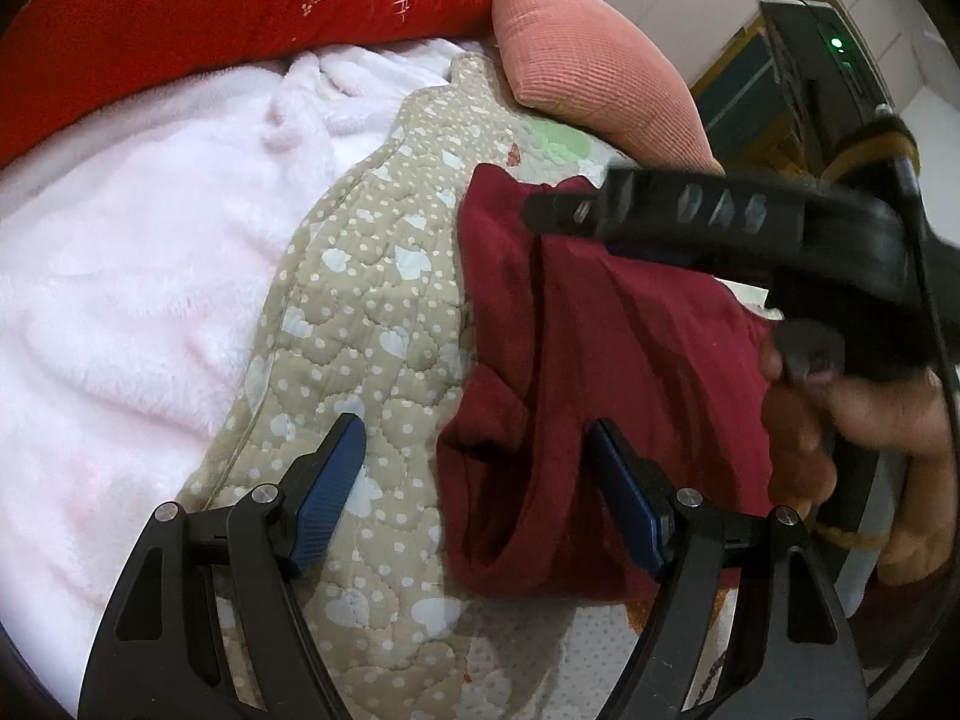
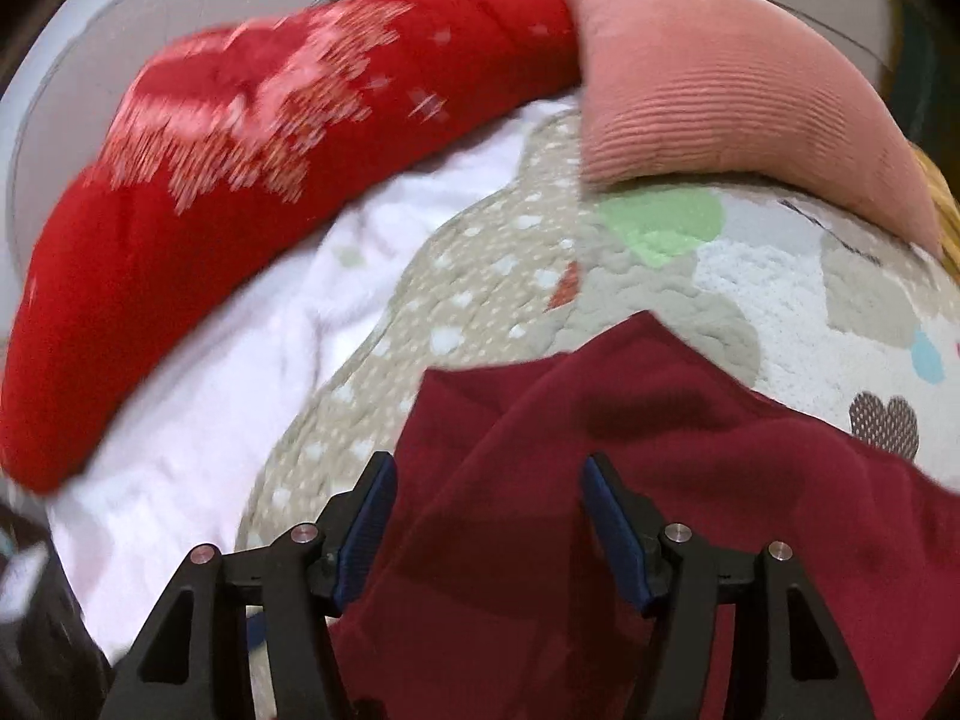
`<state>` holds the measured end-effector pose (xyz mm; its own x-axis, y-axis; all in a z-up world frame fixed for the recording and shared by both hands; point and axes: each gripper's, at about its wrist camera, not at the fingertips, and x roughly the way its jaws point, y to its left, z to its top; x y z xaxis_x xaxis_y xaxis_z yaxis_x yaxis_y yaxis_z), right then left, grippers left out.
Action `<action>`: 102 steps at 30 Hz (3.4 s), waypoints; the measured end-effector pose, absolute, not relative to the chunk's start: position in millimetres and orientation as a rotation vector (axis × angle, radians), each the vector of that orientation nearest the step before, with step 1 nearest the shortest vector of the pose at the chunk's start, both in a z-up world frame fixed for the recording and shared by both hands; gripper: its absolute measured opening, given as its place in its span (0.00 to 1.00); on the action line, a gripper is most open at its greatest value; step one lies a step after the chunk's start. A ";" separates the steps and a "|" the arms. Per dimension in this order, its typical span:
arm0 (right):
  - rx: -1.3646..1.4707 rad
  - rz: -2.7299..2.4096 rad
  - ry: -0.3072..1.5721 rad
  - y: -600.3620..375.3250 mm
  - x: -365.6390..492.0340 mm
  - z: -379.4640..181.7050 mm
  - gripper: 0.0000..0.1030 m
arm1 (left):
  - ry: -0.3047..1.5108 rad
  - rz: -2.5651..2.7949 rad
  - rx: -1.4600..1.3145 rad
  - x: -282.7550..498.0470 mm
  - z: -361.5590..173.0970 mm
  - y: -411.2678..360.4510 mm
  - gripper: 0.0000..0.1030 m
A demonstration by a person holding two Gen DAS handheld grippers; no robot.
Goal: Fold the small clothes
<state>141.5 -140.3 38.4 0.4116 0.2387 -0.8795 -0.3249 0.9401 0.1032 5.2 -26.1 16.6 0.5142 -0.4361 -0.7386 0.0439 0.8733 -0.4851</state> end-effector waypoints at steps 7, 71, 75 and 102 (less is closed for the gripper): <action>-0.247 0.313 1.091 -121.9 130.4 16.8 0.36 | 1.001 -0.307 -0.436 4.6 17.4 -25.7 0.75; 0.083 0.317 1.030 -163.3 141.2 31.4 0.16 | 0.955 -0.314 -0.487 11.2 22.7 -32.8 0.83; 0.110 0.333 1.029 -170.0 135.6 34.9 0.16 | 0.929 -0.370 -0.508 13.8 23.7 -41.2 0.83; 0.075 0.349 0.991 -174.5 129.0 42.1 0.17 | 0.872 -0.491 -0.432 13.3 44.1 -76.0 0.24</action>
<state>129.0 -174.5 42.1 0.4976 0.3216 -0.8056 -0.2539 0.9421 0.2192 13.3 -76.0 44.1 0.5467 -0.5696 -0.6138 0.2288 0.8067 -0.5449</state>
